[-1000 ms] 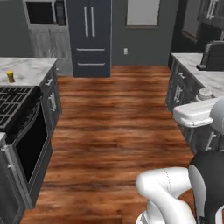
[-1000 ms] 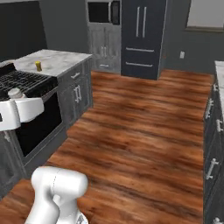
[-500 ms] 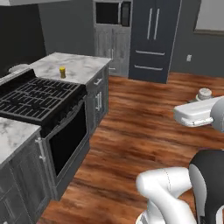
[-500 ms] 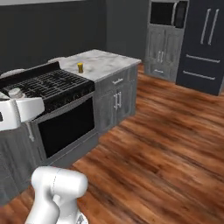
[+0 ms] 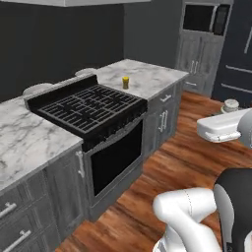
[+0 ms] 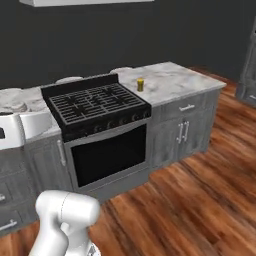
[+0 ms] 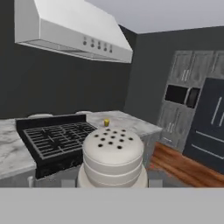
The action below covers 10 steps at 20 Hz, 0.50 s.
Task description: Collect the turmeric, ketchup, and shaker from the cabinet and place them next to the stove.
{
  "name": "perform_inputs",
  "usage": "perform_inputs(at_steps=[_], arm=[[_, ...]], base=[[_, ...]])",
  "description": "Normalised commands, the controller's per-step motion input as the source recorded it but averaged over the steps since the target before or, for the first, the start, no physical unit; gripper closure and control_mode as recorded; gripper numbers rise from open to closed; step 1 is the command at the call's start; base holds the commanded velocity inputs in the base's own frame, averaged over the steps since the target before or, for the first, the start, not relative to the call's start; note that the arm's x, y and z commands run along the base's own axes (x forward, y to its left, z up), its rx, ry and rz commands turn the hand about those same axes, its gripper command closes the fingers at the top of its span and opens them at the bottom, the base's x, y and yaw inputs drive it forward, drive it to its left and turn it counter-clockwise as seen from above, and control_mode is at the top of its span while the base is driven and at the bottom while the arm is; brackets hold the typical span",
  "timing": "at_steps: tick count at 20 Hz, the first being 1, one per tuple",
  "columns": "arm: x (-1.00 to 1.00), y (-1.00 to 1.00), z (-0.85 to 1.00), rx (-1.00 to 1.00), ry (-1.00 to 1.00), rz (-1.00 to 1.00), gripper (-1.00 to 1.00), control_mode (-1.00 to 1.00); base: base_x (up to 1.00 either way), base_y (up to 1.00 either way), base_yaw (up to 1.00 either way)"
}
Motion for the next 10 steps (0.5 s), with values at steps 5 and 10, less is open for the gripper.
perform_inputs(at_steps=[5,10], arm=[[0.0,0.0,0.0,0.0,0.0,0.0,1.0,1.0],[0.0,0.0,0.0,0.0,0.0,0.0,1.0,1.0]], base=[[0.69,0.0,0.57],[0.69,0.0,0.56]])
